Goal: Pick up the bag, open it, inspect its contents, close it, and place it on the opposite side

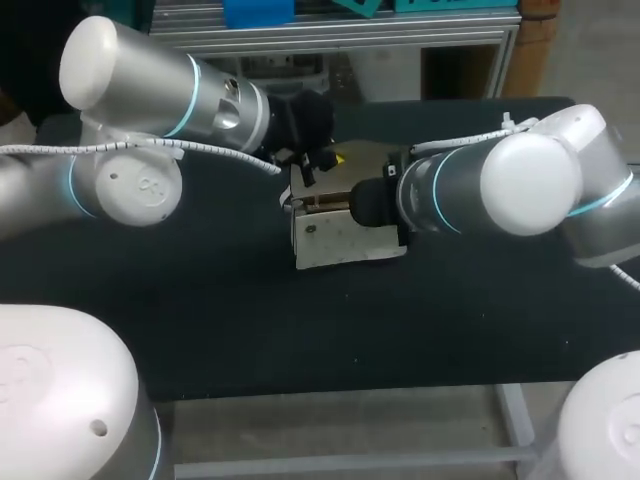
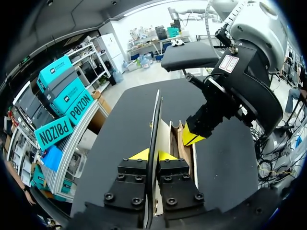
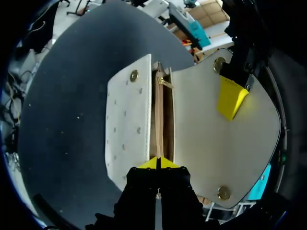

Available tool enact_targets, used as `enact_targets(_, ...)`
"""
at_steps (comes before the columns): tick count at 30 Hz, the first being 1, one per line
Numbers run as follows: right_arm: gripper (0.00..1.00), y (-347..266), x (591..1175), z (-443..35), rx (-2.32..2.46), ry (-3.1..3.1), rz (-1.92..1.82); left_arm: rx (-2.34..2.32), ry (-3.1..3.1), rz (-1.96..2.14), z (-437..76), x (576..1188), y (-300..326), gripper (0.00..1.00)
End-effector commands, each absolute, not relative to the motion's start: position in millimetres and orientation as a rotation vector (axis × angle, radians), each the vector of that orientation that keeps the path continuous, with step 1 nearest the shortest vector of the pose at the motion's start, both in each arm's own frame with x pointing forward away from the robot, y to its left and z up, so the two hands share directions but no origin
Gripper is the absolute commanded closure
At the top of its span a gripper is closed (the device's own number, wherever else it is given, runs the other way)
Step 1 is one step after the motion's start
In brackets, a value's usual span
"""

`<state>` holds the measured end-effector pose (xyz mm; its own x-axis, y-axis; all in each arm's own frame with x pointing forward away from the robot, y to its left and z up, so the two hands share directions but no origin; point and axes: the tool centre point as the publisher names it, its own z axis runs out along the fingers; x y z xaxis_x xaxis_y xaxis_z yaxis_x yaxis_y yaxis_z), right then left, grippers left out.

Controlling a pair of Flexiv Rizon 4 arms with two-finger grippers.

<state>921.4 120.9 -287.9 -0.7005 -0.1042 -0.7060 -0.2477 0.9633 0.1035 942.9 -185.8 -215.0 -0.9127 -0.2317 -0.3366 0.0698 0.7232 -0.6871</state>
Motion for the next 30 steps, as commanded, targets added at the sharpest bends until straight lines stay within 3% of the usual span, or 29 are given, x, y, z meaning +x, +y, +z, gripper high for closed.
enact_targets(1, 1.00, 119.5, 917.1, -294.4, -0.199, 2.055, 0.263, -0.122, 2.520, -1.042, -215.3, 942.4, -185.5, 1.00)
enact_targets(18, 1.00, 127.7, 940.1, -279.2, -0.197, 1.995, 0.262, -0.071, 2.537, -1.030, -217.9, 933.6, -190.0, 1.00)
enact_targets(30, 1.00, 128.3, 937.0, -302.6, -0.207, 2.058, 0.255, -0.101, 2.525, -1.060, -218.7, 937.2, -185.2, 1.00)
